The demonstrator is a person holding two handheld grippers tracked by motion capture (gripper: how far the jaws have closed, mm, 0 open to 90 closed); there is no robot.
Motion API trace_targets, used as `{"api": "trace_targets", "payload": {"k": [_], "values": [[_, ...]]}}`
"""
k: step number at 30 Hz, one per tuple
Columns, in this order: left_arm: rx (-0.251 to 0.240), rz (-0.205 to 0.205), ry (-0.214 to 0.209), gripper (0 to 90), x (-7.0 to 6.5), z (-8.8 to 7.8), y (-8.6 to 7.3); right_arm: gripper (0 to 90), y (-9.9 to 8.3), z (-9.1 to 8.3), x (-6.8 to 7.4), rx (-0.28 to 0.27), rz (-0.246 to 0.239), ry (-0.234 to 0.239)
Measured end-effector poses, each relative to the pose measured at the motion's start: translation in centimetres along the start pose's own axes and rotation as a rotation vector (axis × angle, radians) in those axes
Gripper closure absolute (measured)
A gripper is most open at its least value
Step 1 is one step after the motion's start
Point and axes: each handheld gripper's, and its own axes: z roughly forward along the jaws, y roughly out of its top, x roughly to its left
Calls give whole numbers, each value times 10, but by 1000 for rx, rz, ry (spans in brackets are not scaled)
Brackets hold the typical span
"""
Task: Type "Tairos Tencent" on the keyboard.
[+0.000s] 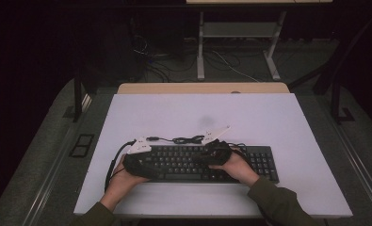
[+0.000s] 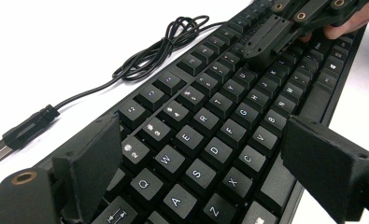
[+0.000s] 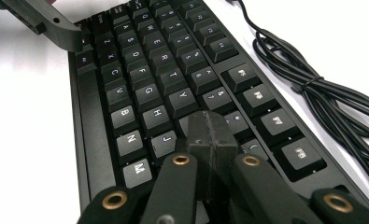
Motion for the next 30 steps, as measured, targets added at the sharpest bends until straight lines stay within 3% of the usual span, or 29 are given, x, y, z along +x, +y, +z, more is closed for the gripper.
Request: {"api": "trace_targets", "payload": {"k": [7,15,30], "values": [[1,1,1,121,0,0,0,892,0,-1,-1,-5,4,3],[7,0,-1,121,0,0,0,872,1,-6,-3,-48,14,21],[8,3,3,151,0,0,0,577,0,-19,-7,-109,41,9]]}}
